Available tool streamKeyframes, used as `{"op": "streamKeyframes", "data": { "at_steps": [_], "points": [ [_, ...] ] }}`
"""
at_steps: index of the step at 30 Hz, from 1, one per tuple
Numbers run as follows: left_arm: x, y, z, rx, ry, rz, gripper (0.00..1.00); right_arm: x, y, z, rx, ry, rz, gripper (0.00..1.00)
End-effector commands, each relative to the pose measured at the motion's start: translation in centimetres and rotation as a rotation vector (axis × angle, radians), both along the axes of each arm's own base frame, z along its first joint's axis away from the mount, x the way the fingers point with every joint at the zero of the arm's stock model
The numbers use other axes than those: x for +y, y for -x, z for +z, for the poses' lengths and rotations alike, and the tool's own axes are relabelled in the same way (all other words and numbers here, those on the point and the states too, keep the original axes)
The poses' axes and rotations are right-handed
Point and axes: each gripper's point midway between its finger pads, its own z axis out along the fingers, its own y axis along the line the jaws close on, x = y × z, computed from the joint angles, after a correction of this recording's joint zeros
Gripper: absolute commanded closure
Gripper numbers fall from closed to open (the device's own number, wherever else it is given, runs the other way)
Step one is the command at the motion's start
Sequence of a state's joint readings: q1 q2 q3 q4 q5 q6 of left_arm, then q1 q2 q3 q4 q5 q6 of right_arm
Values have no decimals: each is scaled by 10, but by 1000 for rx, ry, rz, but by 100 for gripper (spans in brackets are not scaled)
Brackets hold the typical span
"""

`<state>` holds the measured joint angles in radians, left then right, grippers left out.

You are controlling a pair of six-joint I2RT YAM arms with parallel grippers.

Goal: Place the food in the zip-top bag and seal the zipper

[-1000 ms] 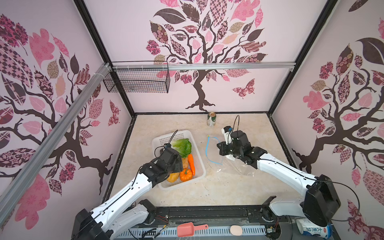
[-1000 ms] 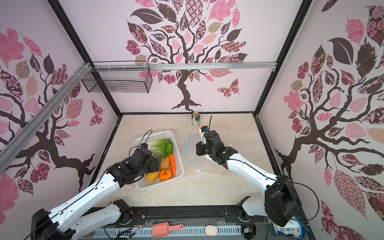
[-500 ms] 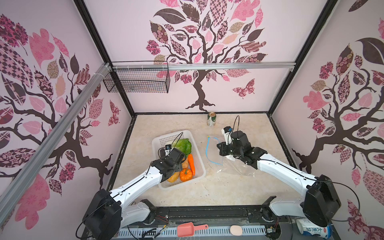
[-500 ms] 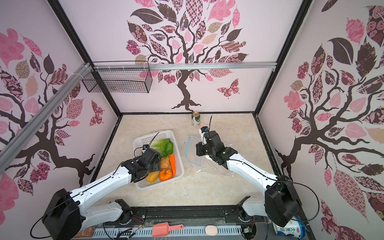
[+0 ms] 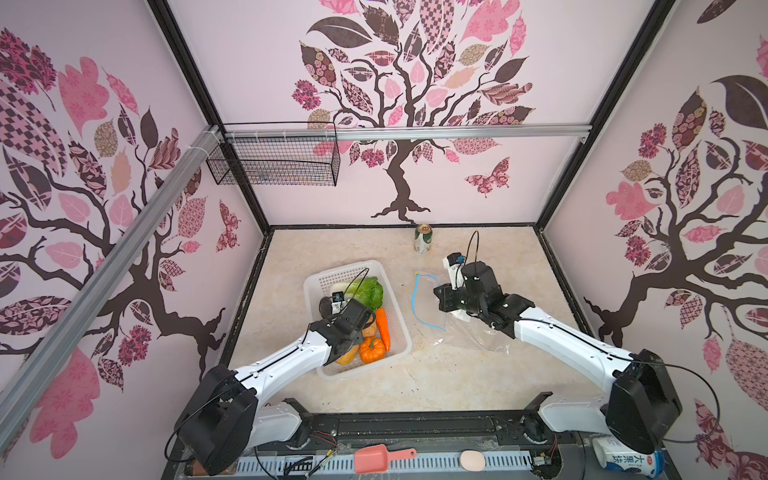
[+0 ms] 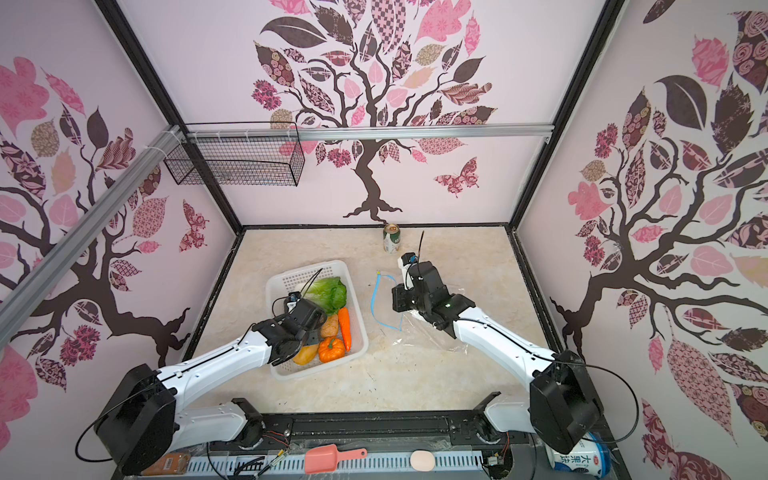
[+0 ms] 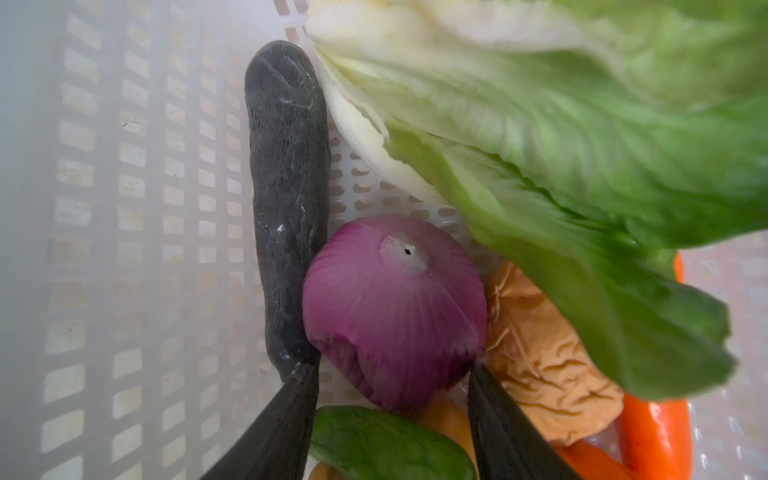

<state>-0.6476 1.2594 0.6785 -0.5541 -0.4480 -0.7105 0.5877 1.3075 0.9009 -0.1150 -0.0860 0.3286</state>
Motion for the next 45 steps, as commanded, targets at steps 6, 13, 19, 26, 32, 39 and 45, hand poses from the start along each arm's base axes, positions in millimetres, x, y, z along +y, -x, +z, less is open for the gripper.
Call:
{"op": "streamKeyframes", "data": {
  "at_steps": [6, 13, 19, 26, 32, 39, 45],
  "points": [
    [10, 5, -10, -2, -15, 36, 52, -6, 2, 13, -46, -4, -6, 100],
    [9, 5, -8, -4, -12, 33, 65, -7, 3, 14, -50, -3, -9, 100],
    [8, -1, -1, -44, -8, 32, 76, -7, 3, 12, -46, -3, -7, 100],
    [6, -9, 3, -64, -19, 31, 88, -8, 3, 13, -49, -2, -11, 100],
    [9, -9, 10, -83, -19, 38, 88, -9, 3, 13, -51, 2, -13, 100],
    [10, -19, 0, -102, 34, 71, 84, -5, 2, 13, -48, -3, -1, 100],
    [8, -31, -11, -72, 82, 92, 78, -6, 3, 14, -47, -2, 0, 100]
  ]
}}
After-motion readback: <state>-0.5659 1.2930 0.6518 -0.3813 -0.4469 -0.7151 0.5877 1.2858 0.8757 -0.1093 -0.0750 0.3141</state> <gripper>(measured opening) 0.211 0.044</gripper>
